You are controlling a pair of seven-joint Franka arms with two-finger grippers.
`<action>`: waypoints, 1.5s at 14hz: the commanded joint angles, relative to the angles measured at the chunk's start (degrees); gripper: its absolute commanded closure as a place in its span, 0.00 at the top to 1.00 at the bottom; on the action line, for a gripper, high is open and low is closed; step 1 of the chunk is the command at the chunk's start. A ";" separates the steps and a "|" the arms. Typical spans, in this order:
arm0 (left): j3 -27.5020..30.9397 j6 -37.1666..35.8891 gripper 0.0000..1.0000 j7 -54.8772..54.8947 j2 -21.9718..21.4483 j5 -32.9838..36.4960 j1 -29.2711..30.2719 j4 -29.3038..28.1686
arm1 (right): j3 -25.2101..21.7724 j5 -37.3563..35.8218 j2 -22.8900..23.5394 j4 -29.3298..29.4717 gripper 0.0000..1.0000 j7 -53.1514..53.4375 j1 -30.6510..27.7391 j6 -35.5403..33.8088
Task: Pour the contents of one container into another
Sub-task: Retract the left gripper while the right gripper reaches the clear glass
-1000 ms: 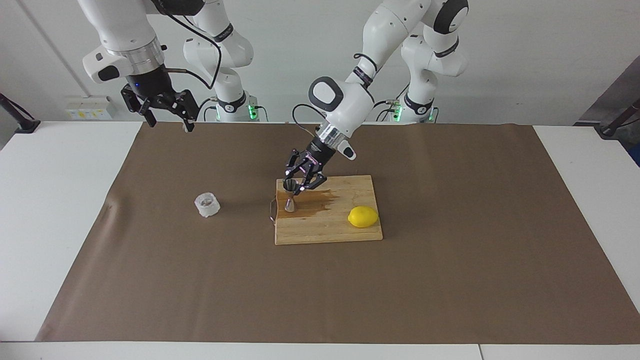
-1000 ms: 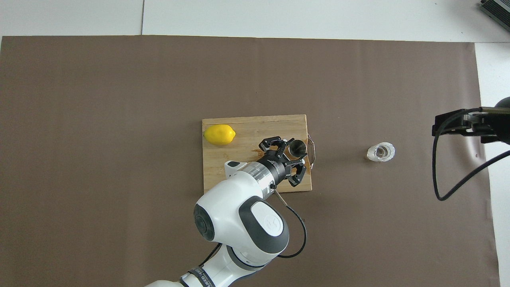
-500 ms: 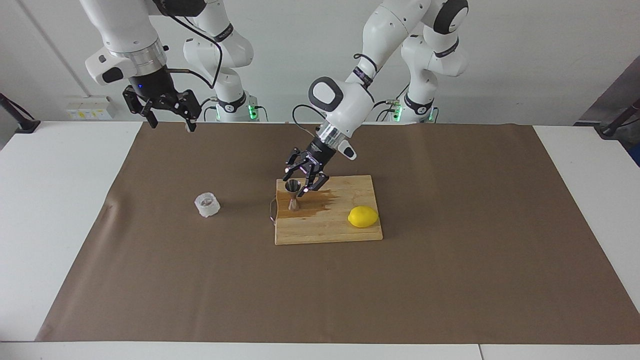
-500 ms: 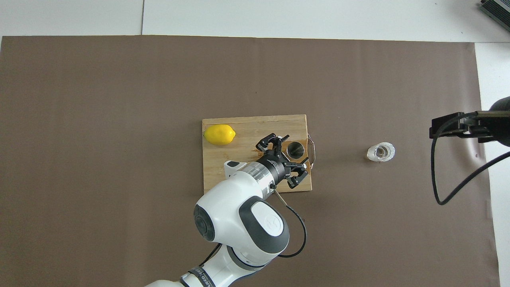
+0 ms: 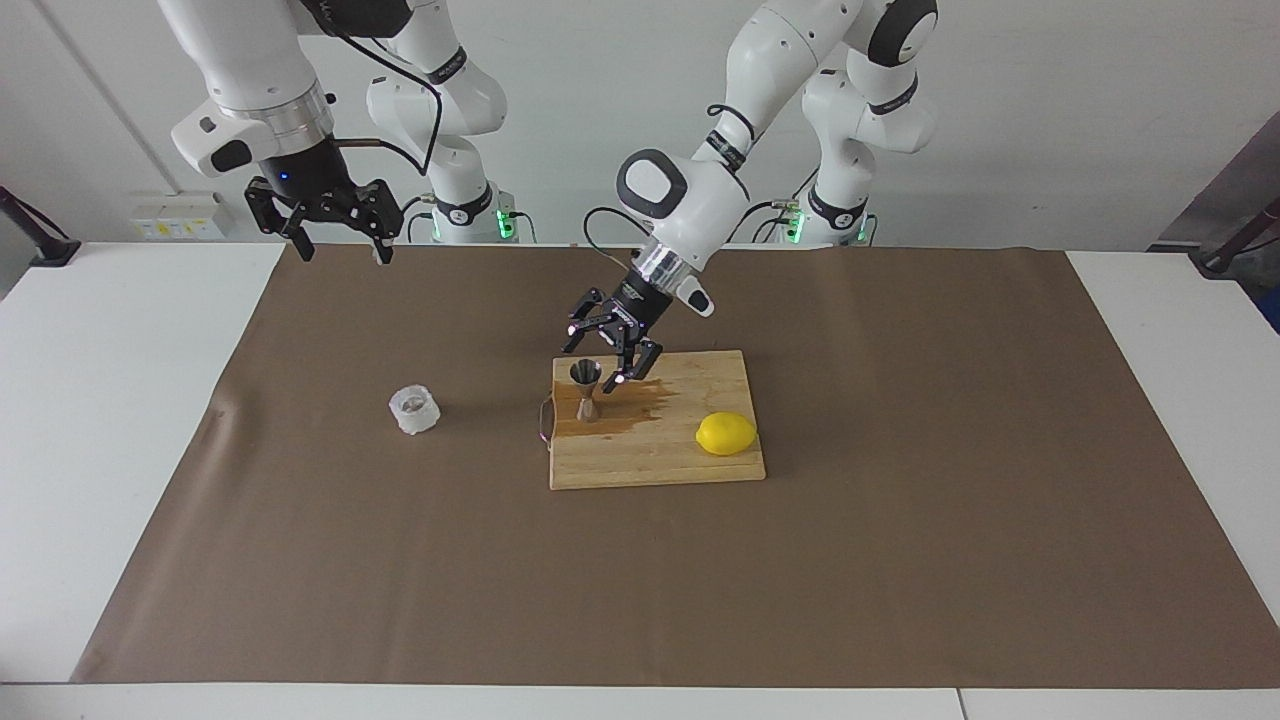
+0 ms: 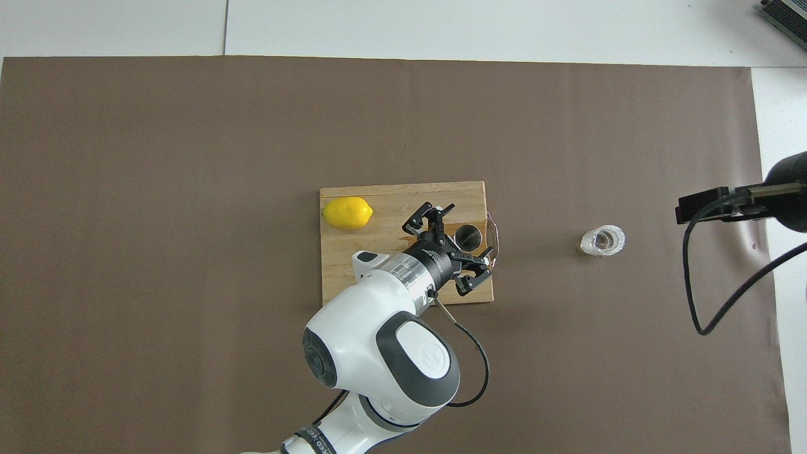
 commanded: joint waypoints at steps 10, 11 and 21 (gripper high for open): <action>0.44 -0.80 1.00 17.99 -4.41 1.98 9.60 -0.85 | 0.33 1.62 -4.15 -20.05 1.00 -60.29 -2.72 16.15; 0.70 -1.50 1.00 19.05 -4.59 3.56 9.88 -0.76 | 0.33 1.96 -3.18 -20.85 1.00 -65.13 -3.43 16.94; 1.14 -14.66 1.00 22.66 -5.30 32.35 21.91 1.18 | 0.33 16.80 9.30 -27.27 1.00 -100.41 -8.36 33.36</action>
